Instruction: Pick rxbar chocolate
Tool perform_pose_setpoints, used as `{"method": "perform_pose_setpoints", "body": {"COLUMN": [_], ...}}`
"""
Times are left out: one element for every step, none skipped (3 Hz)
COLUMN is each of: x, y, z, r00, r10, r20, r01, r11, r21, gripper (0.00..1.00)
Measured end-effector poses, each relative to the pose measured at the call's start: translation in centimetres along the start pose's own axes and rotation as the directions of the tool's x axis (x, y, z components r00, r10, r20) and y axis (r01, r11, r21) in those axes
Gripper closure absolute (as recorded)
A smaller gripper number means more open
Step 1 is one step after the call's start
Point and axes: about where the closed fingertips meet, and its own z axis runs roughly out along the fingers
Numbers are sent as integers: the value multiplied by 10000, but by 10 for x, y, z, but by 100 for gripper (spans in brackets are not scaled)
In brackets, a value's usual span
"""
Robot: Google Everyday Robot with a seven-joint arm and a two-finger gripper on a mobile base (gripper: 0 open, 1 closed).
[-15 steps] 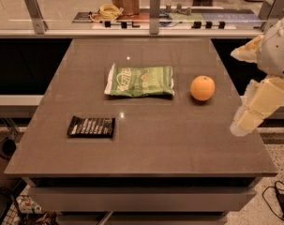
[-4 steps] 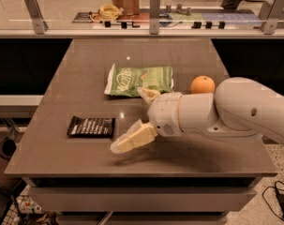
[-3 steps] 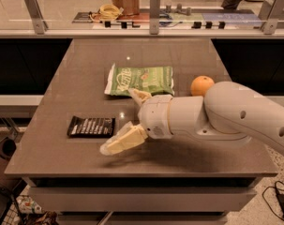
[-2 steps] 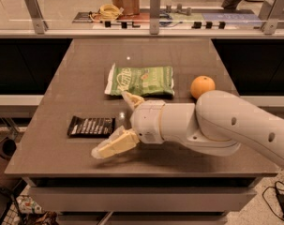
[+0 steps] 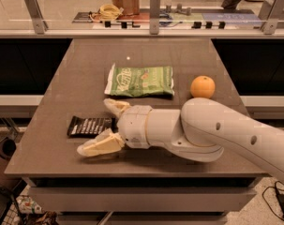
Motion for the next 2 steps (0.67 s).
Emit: {"method": "perform_pose_setpoints", "body": {"x": [-1,-3], "y": [1,2], "z": [1,2], "r00": [10000,10000], "r10": [-34,-63], "r20": [-7,-9], "r01": [34,63], "r11": [10000,10000], "r21": [-17,-44], "gripper": [40,64]}}
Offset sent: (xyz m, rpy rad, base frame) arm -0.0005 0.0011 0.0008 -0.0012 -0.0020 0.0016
